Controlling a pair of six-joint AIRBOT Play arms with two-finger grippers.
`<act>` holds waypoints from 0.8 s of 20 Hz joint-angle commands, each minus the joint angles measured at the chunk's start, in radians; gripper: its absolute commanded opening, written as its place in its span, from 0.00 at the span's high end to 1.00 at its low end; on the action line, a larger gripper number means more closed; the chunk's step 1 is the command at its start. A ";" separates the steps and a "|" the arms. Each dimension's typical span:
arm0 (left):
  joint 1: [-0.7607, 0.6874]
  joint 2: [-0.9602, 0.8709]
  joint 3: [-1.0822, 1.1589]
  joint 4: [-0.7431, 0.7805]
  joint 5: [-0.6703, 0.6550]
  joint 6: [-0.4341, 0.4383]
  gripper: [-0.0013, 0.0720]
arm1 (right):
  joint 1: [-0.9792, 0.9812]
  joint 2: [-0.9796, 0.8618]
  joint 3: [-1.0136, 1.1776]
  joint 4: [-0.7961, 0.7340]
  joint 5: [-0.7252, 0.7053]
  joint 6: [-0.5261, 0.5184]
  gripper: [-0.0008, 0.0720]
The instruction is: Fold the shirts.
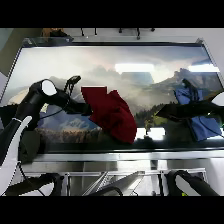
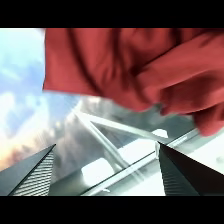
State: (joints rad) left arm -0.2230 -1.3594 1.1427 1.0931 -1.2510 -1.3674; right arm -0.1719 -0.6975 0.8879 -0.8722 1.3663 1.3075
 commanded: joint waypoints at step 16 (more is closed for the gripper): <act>-0.025 -0.314 -0.014 -0.220 0.228 0.171 0.19 | 0.329 -0.129 -0.411 0.222 -0.500 -0.132 0.46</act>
State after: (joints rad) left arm -0.2485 -1.6493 1.1065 0.8604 -1.0035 -1.1988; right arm 0.0517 -0.7712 0.4812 -0.6712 0.9733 1.1793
